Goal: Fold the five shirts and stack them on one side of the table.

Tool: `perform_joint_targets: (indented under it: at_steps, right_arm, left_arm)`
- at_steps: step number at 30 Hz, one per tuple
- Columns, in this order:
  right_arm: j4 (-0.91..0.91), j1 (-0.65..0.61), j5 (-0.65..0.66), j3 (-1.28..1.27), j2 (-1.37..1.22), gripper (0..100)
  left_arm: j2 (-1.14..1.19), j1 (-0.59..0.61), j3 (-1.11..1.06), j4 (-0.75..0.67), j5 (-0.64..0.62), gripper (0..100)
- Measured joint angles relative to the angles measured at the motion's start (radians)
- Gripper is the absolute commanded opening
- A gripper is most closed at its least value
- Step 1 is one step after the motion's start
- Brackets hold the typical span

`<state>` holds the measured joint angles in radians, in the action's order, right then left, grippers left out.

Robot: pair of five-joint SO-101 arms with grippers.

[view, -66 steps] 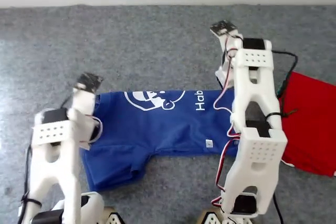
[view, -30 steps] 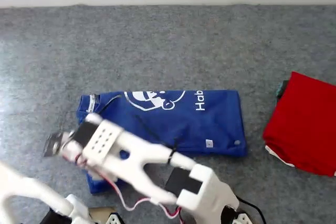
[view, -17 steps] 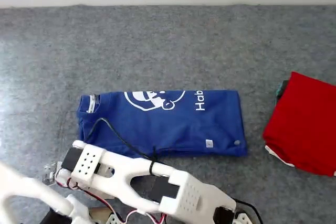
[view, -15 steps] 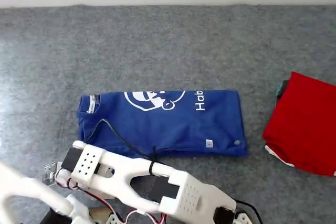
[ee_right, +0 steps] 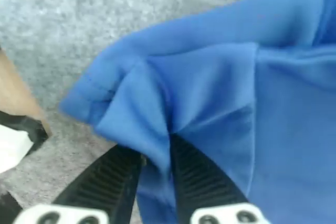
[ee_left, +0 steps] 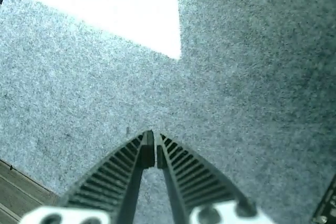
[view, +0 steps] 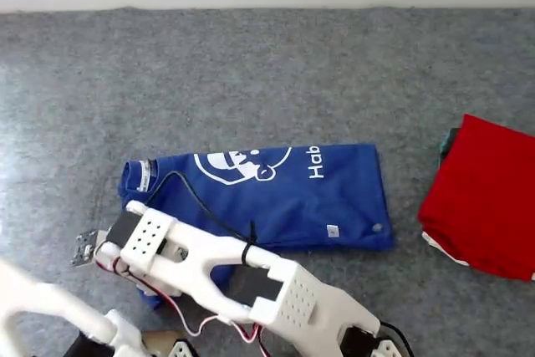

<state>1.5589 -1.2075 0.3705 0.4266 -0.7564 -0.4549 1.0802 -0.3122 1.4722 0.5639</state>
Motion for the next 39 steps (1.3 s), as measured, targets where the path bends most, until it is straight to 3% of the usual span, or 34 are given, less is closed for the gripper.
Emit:
perform_joint_targets:
  at_steps: [18, 26, 31, 35, 39]
  right_arm:
    - [0.190, 0.176, 0.086, 0.408, -0.034, 1.7]
    - [0.101, 0.293, 0.091, 0.442, -0.040, 24.7]
    - [0.005, 0.397, 0.091, 0.445, -0.103, 24.8]
    - [0.044, 0.423, 0.071, 0.505, -0.104, 24.1]
    - [0.143, 0.410, 0.029, 0.640, -0.104, 11.3]
  left_arm:
    - [0.000, 0.000, 0.000, 0.000, 0.000, 2]
    - [0.000, 0.000, 0.000, 0.000, 0.000, 2]
    - [0.000, 0.000, 0.000, 0.012, 0.000, 2]
    - [0.000, 0.000, 0.000, 0.021, 0.000, 2]
    - [0.000, 0.000, 0.000, 0.021, 0.000, 2]
